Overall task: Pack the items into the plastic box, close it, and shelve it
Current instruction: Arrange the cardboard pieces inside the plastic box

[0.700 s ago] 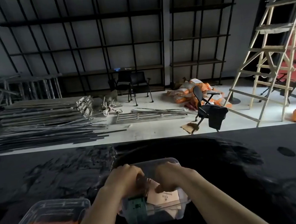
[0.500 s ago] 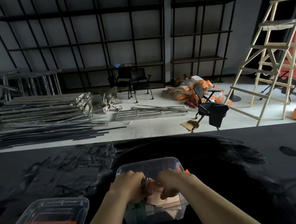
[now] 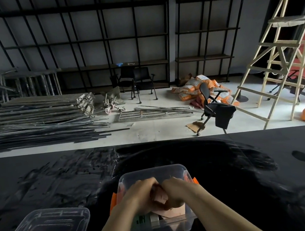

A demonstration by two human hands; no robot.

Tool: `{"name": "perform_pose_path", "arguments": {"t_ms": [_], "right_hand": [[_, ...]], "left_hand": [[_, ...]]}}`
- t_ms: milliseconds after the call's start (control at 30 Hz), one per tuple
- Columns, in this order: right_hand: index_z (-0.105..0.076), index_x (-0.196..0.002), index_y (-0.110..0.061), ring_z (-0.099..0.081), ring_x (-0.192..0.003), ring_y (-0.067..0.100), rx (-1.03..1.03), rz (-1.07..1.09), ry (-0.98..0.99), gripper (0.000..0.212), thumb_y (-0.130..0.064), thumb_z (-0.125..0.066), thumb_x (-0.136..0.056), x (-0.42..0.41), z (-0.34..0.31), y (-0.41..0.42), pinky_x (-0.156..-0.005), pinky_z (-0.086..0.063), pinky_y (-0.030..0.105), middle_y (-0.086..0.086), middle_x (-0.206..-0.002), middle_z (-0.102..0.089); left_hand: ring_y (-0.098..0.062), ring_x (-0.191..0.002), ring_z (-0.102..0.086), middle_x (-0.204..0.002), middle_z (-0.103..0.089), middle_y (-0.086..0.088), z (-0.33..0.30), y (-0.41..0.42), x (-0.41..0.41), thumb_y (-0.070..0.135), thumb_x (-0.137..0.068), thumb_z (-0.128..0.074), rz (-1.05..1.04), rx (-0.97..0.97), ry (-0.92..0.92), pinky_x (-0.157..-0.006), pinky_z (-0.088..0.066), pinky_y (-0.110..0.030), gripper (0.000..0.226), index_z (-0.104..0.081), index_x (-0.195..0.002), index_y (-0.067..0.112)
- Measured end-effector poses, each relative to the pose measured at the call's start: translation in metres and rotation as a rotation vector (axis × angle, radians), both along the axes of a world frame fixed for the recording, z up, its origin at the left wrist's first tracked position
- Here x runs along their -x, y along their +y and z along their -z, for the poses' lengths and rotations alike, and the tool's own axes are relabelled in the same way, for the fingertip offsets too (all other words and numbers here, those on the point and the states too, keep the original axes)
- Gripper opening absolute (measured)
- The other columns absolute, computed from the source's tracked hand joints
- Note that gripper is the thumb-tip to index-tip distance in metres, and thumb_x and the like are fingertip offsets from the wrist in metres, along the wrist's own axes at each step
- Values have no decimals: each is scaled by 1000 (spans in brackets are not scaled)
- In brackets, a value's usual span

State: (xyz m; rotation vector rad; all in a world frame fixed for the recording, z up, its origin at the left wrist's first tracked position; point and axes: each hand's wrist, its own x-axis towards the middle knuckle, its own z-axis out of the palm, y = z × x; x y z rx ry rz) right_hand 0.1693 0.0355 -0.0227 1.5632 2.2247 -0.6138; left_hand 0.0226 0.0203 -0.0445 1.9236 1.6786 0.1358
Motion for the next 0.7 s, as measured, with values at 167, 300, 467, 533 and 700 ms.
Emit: {"name": "perform_pose_path", "arguments": {"t_ms": [167,300,467,533,700], "right_hand": [[-61,-131,-15,-66,-109,30,-121,-63,144,42,-24,-67,-91,-1,-39,16,-89,-54,38,10,-119,-70],[-66,-114,-20,-68,-94,27,-217,-6,371,30,-25,-68,-85,-5,-63,35,-82,-58,42,6,-105,-73],[-55,-71,-23,-50,-62,5,-229,169,830,24,-26,-65,-93,-7,-79,42,-58,-43,21,-7,-70,-59],[-60,-79,-13,-56,-65,6,-164,299,1005,17,-15,-65,-95,-5,-77,38,-59,-46,16,-3,-74,-63],[-70,-83,-10,-74,-92,37,-190,527,1205,12,-20,-71,-90,0,-62,40,-80,-59,52,18,-94,-78]], "left_hand": [[-3,-87,-69,-94,-74,13,-39,17,15,40,-59,-87,-30,-135,-165,-81,-57,-27,49,-67,-102,32],[-6,-79,-73,-87,-77,7,-67,27,29,37,-67,-85,-169,-299,-445,-69,-60,-29,35,-69,-97,32],[-16,-88,-74,-95,-76,1,-84,28,33,24,-81,-81,-403,-393,-791,-75,-61,-34,35,-64,-110,30],[-19,-92,-75,-99,-77,-1,-83,26,31,21,-82,-81,-431,-315,-857,-79,-61,-35,38,-64,-115,27],[-26,-95,-76,-99,-80,-6,-80,20,24,6,-87,-74,-332,-169,-912,-81,-63,-40,27,-73,-113,15]]}}
